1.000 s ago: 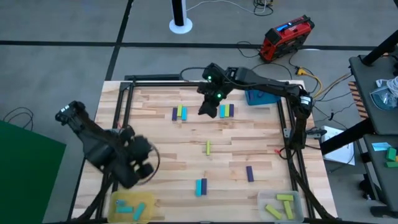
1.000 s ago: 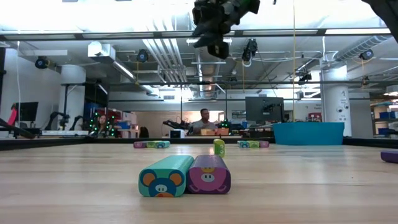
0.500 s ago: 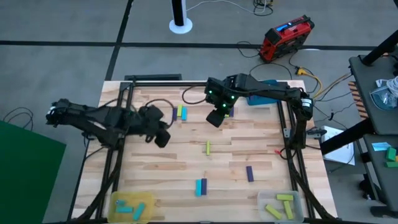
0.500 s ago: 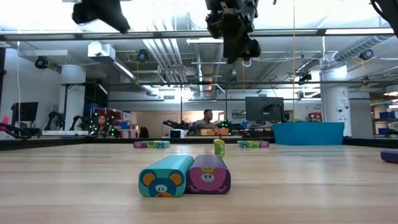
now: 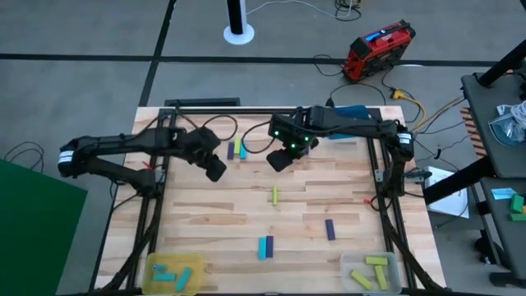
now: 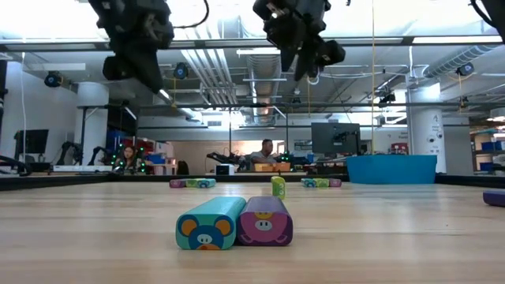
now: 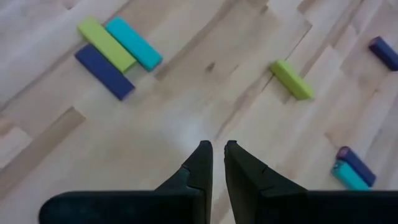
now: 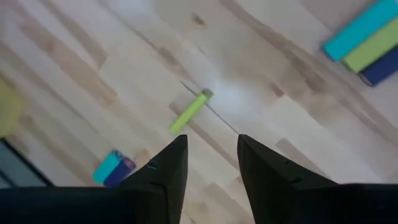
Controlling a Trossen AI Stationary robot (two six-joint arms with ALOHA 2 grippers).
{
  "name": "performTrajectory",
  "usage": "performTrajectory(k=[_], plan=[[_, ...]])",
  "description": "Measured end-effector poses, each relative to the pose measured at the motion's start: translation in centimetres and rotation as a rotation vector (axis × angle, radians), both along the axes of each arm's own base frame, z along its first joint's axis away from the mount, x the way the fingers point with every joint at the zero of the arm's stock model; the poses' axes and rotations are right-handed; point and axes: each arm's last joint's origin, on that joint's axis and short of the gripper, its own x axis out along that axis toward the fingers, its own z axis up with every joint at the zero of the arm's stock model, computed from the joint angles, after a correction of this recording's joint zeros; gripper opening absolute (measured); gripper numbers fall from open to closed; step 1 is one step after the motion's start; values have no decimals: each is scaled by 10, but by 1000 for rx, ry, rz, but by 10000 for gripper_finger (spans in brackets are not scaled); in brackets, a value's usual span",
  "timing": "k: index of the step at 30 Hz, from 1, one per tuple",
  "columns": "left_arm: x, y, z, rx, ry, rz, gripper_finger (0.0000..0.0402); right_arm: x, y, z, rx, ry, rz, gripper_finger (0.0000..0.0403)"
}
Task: Sort blocks
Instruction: Put the green block into the transparent bin
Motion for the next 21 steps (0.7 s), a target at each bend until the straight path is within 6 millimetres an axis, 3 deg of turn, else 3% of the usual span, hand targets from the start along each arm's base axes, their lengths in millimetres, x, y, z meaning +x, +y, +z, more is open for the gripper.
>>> performTrajectory(k=[11,21], plan=[[-9,32,3,140,19,-77,21,-7,31,-15,-21,167,-120,190],[-19,57,3,207,42,-58,21,0,39,-63,-39,165,-267,203]])
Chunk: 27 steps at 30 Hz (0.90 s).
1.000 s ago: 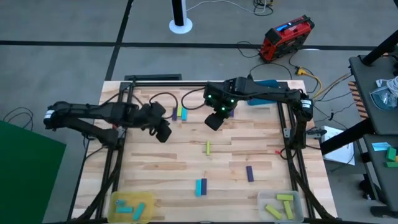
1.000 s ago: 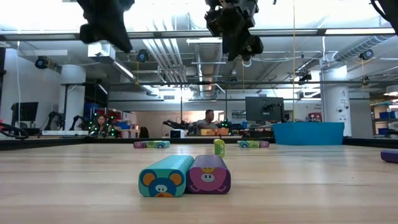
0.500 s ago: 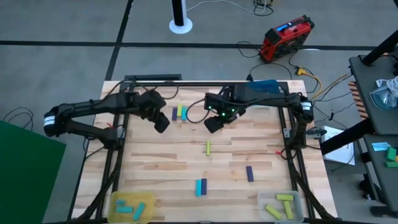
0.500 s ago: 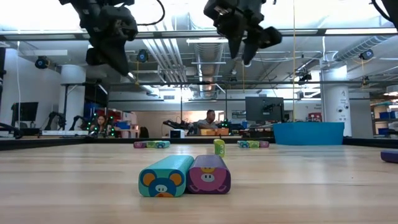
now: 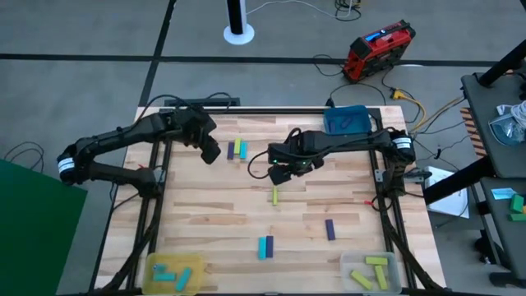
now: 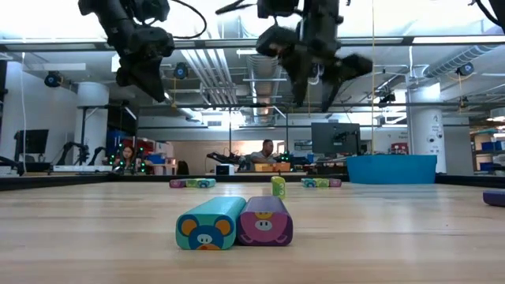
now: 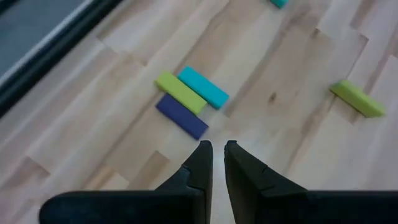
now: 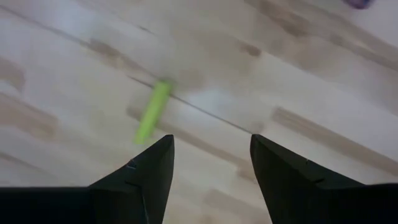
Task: Sort blocks
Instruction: Put the green block into the transparent bin
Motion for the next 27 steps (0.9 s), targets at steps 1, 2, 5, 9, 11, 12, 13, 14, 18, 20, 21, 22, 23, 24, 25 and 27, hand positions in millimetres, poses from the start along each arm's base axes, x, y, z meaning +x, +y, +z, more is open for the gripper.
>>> performTrajectory(k=[1,2,5,9,11,12,13,14,18,20,21,22,23,24,25,27], plan=[[0,2,0,10,-1,-3,21,2,0,-5,2,-11,-13,203],[-1,4,1,19,-2,-5,21,6,0,-10,0,-27,-18,203],[-3,8,1,38,-2,-6,21,15,0,-20,1,-69,-41,203],[-5,14,1,54,1,2,21,22,4,-33,6,-36,-52,203],[-7,17,2,61,0,12,21,23,6,-37,5,-24,-53,203],[-7,19,2,64,-2,15,21,24,7,-39,1,-20,-54,203],[-8,20,2,69,-3,17,21,25,8,-42,0,-15,-54,203],[-8,21,2,72,-2,18,21,26,8,-44,0,-14,-56,203],[-10,23,2,76,-1,26,21,32,12,-56,-1,-4,-53,203],[-10,24,2,77,-2,26,21,35,14,-60,-2,-3,-47,203],[-10,24,2,80,-3,25,21,37,15,-62,-2,-7,-44,203],[-10,24,2,81,-4,25,21,39,15,-65,-3,-6,-44,203],[-10,24,2,81,-3,24,21,41,15,-67,-3,-2,-43,203],[-10,24,2,81,-4,24,21,43,14,-70,-4,3,-39,203],[-10,24,2,81,-3,24,21,46,14,-72,-5,6,-34,203],[-10,24,2,81,-3,24,21,51,14,-76,-6,5,-28,203]])
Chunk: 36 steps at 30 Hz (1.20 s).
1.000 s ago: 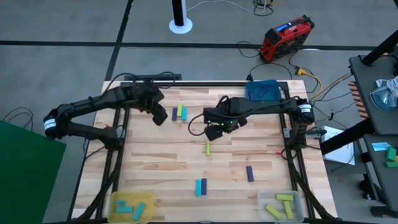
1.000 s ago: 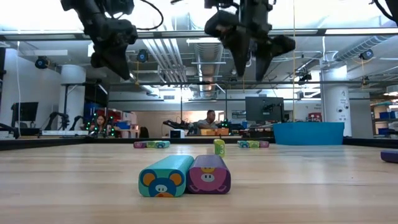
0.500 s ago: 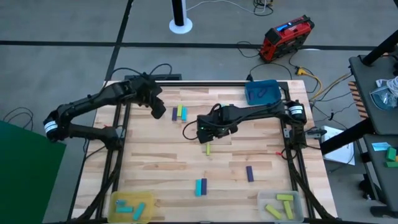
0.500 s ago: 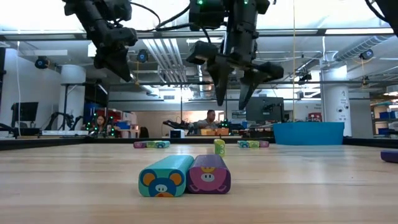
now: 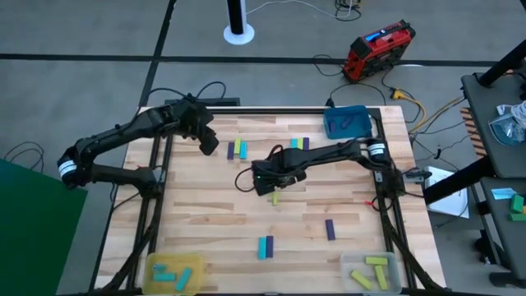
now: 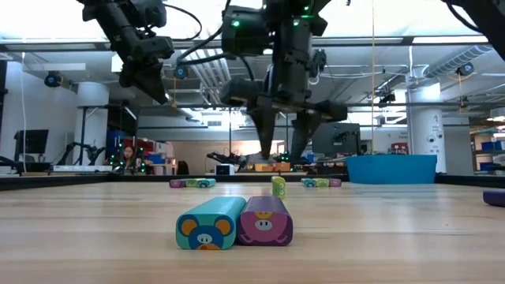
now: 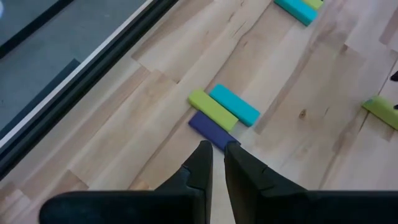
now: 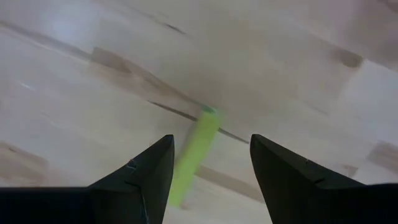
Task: Sort blocks
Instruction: Put the green block into the transparent bin
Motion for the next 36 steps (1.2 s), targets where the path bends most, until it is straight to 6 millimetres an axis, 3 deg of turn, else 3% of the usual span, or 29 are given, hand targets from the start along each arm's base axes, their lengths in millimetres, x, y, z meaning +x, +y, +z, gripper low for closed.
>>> performTrajectory(k=[12,21,36], plan=[[0,0,0,-4,0,4,21,16,2,-32,80,68,17,203],[0,0,0,-2,1,2,21,17,2,-36,78,69,46,201],[0,0,0,-2,1,2,21,18,2,-36,69,64,73,122]])
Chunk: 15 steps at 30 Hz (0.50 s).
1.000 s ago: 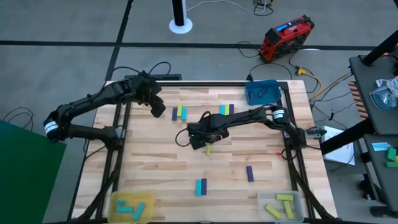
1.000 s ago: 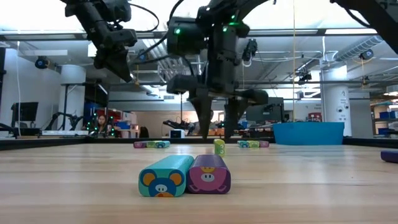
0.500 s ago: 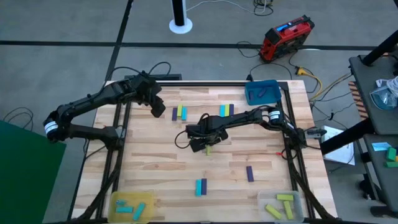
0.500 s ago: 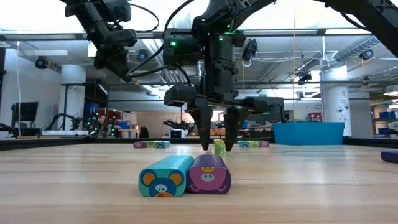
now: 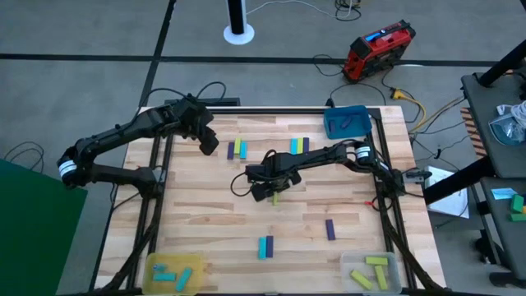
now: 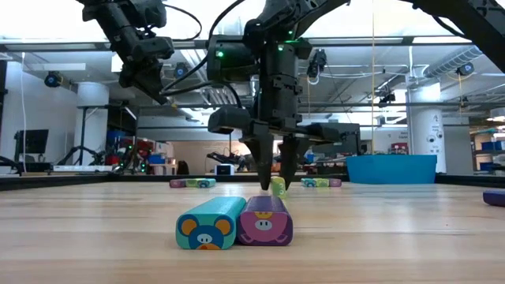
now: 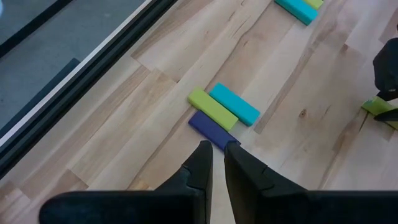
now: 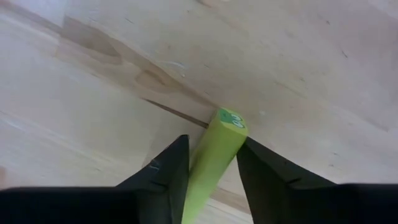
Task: Sort blocks
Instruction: Put the green block into the transparent bin
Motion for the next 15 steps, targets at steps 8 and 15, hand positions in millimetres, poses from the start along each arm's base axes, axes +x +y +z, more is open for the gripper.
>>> performTrajectory(k=[8,15], plan=[[0,0,0,0,0,0,21,0,0,0,-4,-3,42,79],[0,0,0,0,0,0,21,-8,0,19,-14,-8,151,49]])
